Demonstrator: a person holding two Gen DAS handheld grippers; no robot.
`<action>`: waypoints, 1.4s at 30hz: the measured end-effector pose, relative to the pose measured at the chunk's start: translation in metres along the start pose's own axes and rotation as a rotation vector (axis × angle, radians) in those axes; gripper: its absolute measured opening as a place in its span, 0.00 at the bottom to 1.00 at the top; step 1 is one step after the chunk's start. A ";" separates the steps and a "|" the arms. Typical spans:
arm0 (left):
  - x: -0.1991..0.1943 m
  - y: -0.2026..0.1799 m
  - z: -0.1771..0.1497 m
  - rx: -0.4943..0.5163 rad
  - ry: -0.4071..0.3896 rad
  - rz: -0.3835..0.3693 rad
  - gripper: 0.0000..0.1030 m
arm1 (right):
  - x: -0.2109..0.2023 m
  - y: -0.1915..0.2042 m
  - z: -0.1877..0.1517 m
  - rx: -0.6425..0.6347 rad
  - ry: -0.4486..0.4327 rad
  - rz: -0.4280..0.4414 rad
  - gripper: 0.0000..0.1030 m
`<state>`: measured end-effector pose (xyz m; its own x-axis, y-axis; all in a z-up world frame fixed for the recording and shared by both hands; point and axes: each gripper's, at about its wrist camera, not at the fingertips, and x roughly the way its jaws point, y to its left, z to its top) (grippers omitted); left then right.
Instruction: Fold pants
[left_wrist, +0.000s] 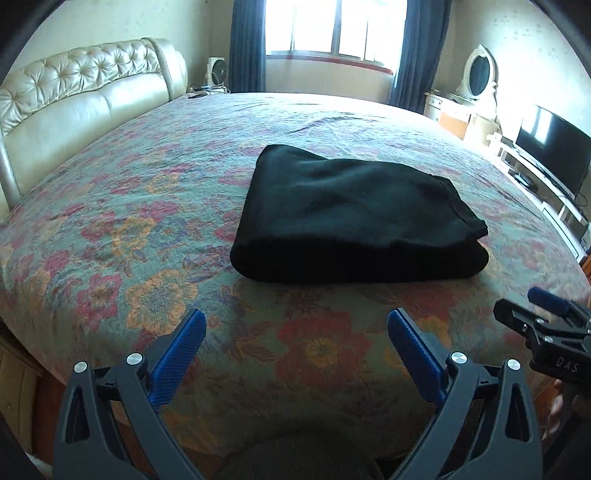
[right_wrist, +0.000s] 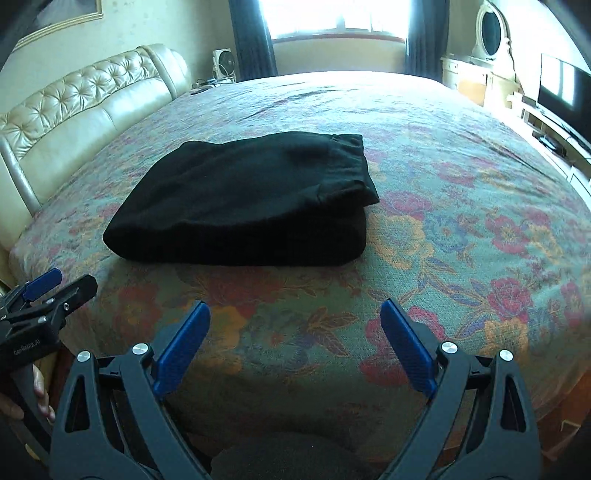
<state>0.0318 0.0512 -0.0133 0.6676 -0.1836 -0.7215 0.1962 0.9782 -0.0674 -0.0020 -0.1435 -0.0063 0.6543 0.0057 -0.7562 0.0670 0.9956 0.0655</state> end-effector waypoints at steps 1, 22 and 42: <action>0.002 -0.002 -0.002 0.015 0.006 0.010 0.95 | 0.000 0.003 0.000 -0.012 0.000 0.001 0.91; 0.010 0.022 0.010 -0.154 -0.035 0.017 0.95 | 0.014 0.014 0.000 -0.028 0.042 0.016 0.91; 0.000 0.003 0.014 -0.034 -0.100 0.022 0.95 | 0.016 0.011 -0.002 -0.007 0.056 0.038 0.91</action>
<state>0.0427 0.0522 -0.0041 0.7405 -0.1687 -0.6505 0.1572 0.9846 -0.0765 0.0081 -0.1325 -0.0188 0.6132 0.0481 -0.7885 0.0381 0.9952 0.0903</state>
